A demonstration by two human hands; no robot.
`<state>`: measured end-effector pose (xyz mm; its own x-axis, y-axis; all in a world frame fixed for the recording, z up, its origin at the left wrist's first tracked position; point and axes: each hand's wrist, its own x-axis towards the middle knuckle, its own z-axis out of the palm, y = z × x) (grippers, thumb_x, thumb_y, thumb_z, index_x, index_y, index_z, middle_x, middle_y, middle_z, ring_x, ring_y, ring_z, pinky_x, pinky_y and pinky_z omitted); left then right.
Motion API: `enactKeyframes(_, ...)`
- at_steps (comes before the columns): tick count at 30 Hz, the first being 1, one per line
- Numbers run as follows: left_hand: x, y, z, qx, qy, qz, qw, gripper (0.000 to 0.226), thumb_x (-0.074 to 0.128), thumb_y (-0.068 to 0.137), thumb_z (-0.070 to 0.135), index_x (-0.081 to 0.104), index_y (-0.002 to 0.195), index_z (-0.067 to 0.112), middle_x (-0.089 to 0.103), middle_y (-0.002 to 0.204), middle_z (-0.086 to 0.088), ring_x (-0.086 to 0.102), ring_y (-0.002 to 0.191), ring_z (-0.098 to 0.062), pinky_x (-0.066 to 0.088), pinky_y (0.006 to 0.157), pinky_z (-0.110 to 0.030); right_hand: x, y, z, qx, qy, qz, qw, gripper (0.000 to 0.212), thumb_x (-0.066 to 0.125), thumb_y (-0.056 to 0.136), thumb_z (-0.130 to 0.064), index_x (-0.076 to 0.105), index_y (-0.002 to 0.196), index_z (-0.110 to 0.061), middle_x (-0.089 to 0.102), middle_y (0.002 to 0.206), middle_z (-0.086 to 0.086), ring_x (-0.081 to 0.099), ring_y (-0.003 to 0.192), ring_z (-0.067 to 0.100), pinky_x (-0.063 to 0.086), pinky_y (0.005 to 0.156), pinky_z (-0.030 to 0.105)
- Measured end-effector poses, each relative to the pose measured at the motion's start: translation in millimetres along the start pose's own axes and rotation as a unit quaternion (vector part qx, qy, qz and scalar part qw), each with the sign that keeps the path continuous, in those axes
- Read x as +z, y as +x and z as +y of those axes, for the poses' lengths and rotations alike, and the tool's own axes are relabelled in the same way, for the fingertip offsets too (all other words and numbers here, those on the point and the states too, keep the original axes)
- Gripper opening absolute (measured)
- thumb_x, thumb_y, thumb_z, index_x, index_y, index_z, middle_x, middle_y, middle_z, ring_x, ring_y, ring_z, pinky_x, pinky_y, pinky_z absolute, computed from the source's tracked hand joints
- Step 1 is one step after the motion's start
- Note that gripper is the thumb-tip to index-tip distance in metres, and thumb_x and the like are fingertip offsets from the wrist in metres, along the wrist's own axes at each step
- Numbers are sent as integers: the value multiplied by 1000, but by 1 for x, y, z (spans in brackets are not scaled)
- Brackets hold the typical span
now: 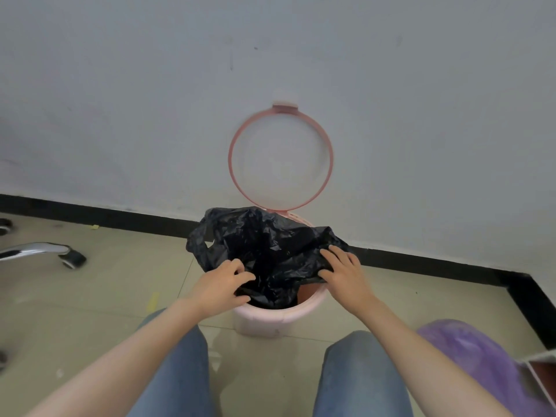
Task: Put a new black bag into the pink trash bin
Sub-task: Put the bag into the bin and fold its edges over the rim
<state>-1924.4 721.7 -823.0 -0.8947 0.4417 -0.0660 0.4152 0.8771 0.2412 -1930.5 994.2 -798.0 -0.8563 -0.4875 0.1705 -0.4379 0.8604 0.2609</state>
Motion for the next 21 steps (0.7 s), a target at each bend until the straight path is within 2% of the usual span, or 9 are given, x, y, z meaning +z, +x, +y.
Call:
enactKeyframes(2,1,-4,-7,-27,45,-43,998,53,48,88,41,36,137,26,44,125,2,41,112,-20,36,72,-26,-2,-1,6,1,38,48,998,28,90,37,-9,71,55,-19,75,97,5,69,94,28,58,70,40)
enactKeyframes(5,2,-4,-11,-20,108,-65,992,36,39,92,40,52,123,25,55,114,1,42,107,-20,27,77,-29,-1,-7,24,36,165,127,977,38,79,35,21,74,65,-3,76,78,13,71,78,38,59,61,51)
enactKeyframes(8,-3,-3,-15,16,127,-64,990,29,35,96,30,59,105,19,54,99,0,45,101,-19,22,75,-28,-2,-15,40,78,184,140,970,44,72,38,30,74,70,0,74,65,15,70,64,36,58,49,47)
enactKeyframes(10,-10,-8,-17,44,134,-12,990,20,43,95,26,61,97,17,59,95,1,51,95,-18,29,76,-27,1,-22,47,64,171,130,975,47,74,36,30,74,70,-2,73,64,14,69,59,33,57,46,42)
enactKeyframes(12,-18,-19,-20,87,160,75,980,7,72,76,25,66,75,21,63,73,6,59,71,-13,40,65,-21,4,-30,49,14,134,122,983,48,79,31,25,75,69,-6,75,67,10,71,63,31,59,48,40)
enactKeyframes(13,-18,-26,-22,119,173,103,972,15,79,67,24,65,64,23,61,61,9,59,58,-11,38,59,-18,6,-34,47,-16,107,111,988,48,82,30,19,76,68,-9,76,70,8,72,67,29,60,51,38)
enactKeyframes(16,-8,-49,-25,171,184,108,962,22,54,76,25,58,54,25,55,51,9,53,47,-10,33,59,-24,16,-46,33,-85,59,75,992,45,89,30,5,76,67,-16,77,81,5,72,80,28,60,61,36)
enactKeyframes(18,-1,-57,-24,193,188,84,959,26,42,73,26,54,50,26,52,48,10,52,45,-9,36,47,-16,26,-55,28,-100,51,55,992,44,90,32,2,76,68,-18,76,88,9,71,86,31,60,67,39)
enactKeyframes(21,4,-60,-18,195,207,39,958,18,59,70,31,59,53,26,55,53,9,54,48,-7,40,40,-16,33,-66,24,-100,32,15,994,49,93,27,-6,76,70,-24,75,92,14,71,87,32,60,67,38)
